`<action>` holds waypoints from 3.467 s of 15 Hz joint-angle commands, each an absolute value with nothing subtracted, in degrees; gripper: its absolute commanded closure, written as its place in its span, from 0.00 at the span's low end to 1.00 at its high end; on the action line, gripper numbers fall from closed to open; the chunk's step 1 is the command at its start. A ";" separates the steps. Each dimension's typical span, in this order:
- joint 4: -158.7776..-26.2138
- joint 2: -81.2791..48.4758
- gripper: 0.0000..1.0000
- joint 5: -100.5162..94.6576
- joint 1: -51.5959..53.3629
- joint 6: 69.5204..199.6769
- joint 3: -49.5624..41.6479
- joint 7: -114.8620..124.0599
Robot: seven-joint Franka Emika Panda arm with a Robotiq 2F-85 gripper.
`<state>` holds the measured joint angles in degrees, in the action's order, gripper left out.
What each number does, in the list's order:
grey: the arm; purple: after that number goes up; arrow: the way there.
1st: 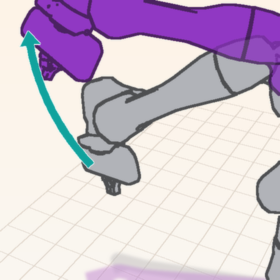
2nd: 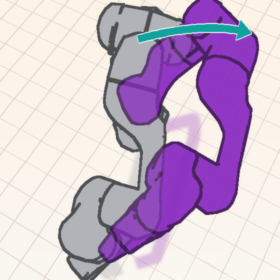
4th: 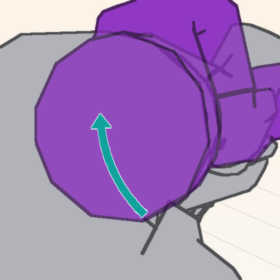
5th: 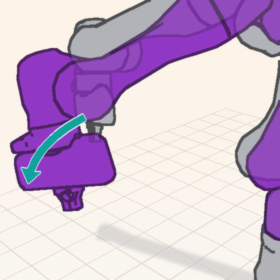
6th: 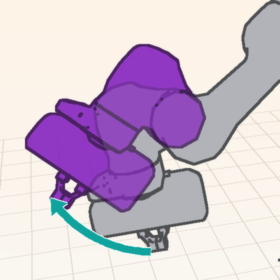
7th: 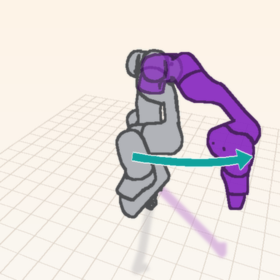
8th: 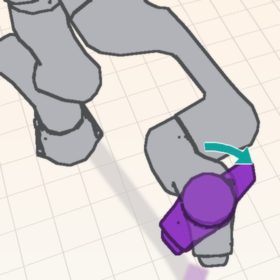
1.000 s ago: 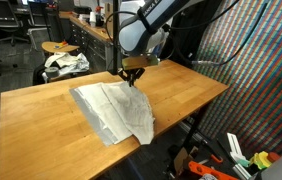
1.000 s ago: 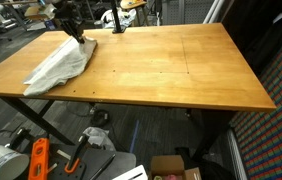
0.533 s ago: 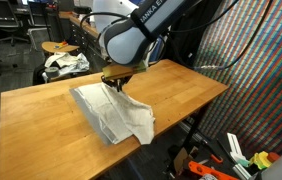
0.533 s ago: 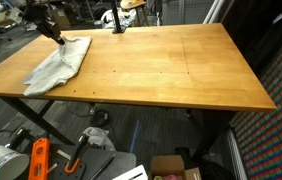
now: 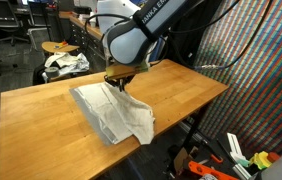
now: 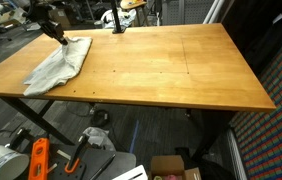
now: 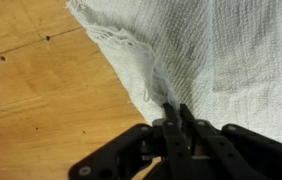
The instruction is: Fold the towel in half
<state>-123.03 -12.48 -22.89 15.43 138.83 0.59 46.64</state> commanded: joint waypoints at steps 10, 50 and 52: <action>-118.52 -13.47 0.89 -50.93 34.35 130.14 -2.21 96.77; -106.79 -30.25 0.81 -31.79 23.78 130.36 9.09 61.61; -105.09 -30.68 0.89 -29.38 24.96 129.57 7.85 65.19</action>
